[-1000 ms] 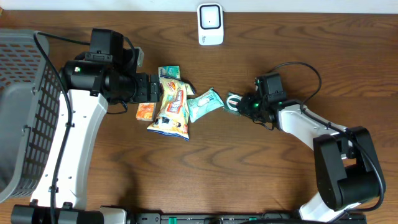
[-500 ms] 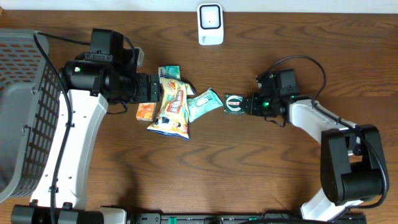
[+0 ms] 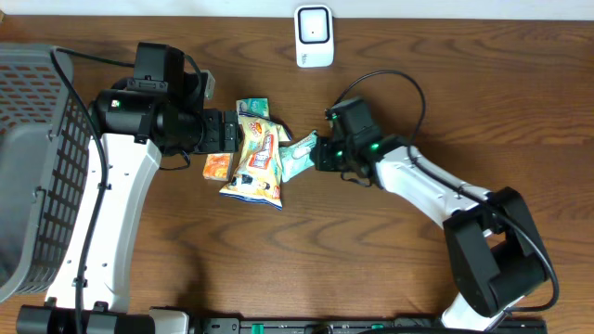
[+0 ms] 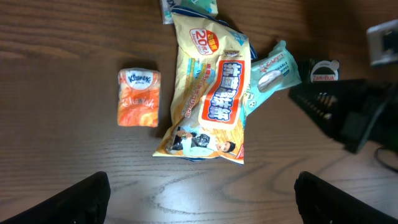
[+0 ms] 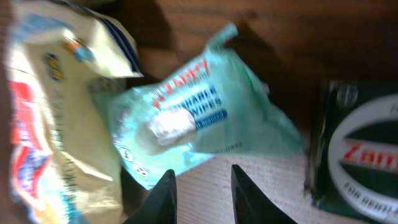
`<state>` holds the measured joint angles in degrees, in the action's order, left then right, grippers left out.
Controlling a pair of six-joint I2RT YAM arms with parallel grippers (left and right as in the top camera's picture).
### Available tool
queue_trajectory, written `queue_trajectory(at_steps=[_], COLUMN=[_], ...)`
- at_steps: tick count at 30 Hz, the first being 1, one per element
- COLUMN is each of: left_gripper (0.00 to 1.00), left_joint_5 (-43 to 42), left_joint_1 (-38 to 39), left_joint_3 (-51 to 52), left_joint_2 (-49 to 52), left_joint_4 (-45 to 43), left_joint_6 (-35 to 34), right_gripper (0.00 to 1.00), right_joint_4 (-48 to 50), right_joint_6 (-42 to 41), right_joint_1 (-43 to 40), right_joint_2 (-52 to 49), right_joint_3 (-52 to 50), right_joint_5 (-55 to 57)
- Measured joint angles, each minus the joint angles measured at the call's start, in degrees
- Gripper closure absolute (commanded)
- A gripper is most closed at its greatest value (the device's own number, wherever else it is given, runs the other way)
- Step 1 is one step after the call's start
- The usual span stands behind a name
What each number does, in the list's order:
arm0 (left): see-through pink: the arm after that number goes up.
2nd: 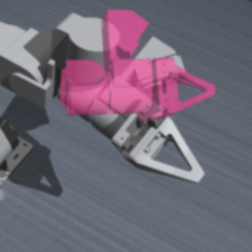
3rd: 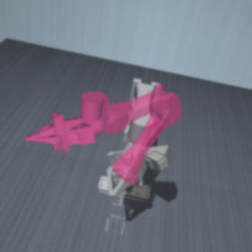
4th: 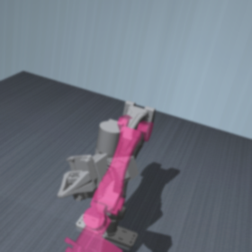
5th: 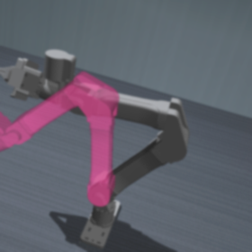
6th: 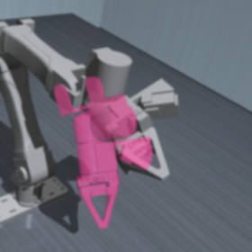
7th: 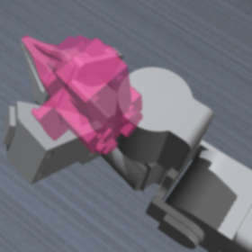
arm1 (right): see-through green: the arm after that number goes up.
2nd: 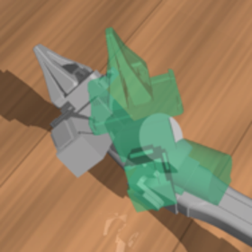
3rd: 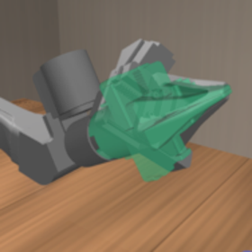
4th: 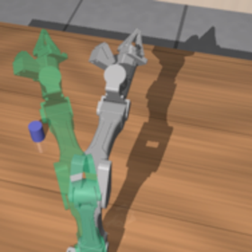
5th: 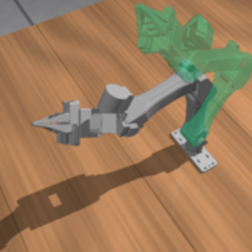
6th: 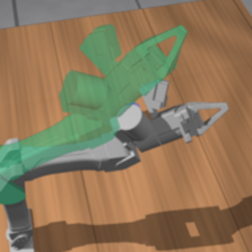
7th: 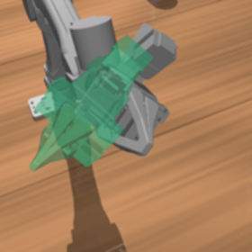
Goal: Scan the item barcode
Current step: 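Grasp the green Zam-Buk tin with the right gripper and lift it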
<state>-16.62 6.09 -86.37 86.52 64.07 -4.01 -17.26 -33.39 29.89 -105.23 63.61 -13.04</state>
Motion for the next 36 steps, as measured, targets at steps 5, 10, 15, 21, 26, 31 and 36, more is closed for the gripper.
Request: queue_trajectory(at_steps=[5, 10, 15, 21, 26, 31, 36], left_gripper=[0.06, 0.06, 0.06, 0.06, 0.06, 0.06, 0.06], left_joint_5=[0.0, 0.0, 0.0, 0.0, 0.0, 0.0, 0.0], left_joint_1=[0.0, 0.0, 0.0, 0.0, 0.0, 0.0, 0.0], left_joint_3=[0.0, 0.0, 0.0, 0.0, 0.0, 0.0, 0.0], left_joint_2=[0.0, 0.0, 0.0, 0.0, 0.0, 0.0, 0.0], left_joint_4=[-0.02, -0.02, -0.02, -0.02, -0.04, -0.02, -0.02], left_joint_6=[0.02, 0.0, 0.0, 0.0, 0.02, 0.0, 0.0], right_gripper=[0.75, 0.73, 0.71, 0.57, 0.3, 0.08, 0.1], right_joint_4=[-6.14, -7.54, -9.68, -10.29, -14.69, -17.81, -19.15], right_joint_6=[-2.93, -2.95, -0.5, 4.39, 13.27, 29.03, 47.82], right_joint_1=[0.15, -0.87, -4.26, -9.64, -9.68, -9.7, -9.73], right_joint_2=[-0.22, -0.26, -0.26, -0.31, -0.33, -0.31, -0.57], right_joint_3=[-0.02, -0.02, 0.02, 0.07, 4.5, 11.8, 12.41], right_joint_5=[6.4, 8.02, 8.59, 8.11, 5.09, 5.33, 8.26])
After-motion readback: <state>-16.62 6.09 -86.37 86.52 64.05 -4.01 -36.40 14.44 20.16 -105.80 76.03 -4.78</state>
